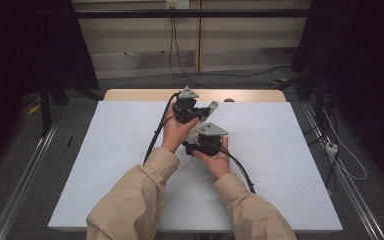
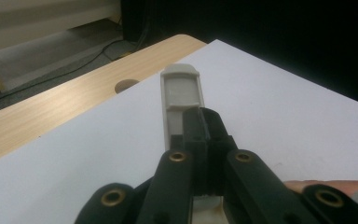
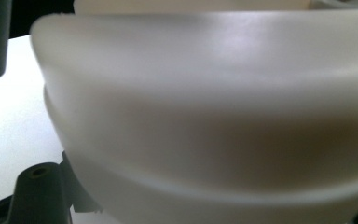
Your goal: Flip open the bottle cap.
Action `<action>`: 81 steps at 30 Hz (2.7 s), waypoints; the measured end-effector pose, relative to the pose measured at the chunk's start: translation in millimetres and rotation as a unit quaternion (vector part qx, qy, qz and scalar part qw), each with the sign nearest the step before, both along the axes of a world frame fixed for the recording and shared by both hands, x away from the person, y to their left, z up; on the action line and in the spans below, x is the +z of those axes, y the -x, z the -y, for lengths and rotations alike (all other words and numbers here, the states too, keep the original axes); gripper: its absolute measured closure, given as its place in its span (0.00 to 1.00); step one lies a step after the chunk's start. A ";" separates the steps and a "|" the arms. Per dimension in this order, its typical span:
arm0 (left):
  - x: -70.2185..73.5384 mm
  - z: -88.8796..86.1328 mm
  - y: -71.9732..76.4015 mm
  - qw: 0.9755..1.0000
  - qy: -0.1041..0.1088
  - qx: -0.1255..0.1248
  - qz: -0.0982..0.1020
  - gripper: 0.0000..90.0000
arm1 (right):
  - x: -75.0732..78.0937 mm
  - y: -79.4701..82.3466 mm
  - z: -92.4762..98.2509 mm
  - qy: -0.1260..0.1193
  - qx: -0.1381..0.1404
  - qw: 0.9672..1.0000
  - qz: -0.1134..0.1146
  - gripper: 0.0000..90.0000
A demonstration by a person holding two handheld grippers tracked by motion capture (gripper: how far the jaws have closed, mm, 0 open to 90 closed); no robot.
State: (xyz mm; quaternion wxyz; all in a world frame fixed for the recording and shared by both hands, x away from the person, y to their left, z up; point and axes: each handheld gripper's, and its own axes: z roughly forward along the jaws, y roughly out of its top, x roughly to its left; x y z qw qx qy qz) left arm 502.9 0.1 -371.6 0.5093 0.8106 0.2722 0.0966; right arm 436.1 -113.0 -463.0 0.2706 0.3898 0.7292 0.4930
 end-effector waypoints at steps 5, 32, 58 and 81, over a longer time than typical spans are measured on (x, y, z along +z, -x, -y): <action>-0.5 0.1 -0.3 1.000 0.000 -0.001 0.000 1.00 | 0.0 0.0 0.0 0.000 0.000 1.000 0.000 0.21; 5.8 -5.0 3.9 1.000 0.000 -0.007 -0.003 0.93 | 1.3 1.3 1.0 0.007 -0.004 1.000 -0.005 0.20; 16.7 -36.4 20.1 1.000 0.001 0.001 0.000 0.59 | 8.1 14.0 9.2 0.003 0.002 0.999 -0.049 0.12; 14.1 -56.9 44.1 0.999 0.001 -0.034 -0.022 0.27 | 19.9 37.5 37.9 -0.002 0.023 0.998 -0.066 0.11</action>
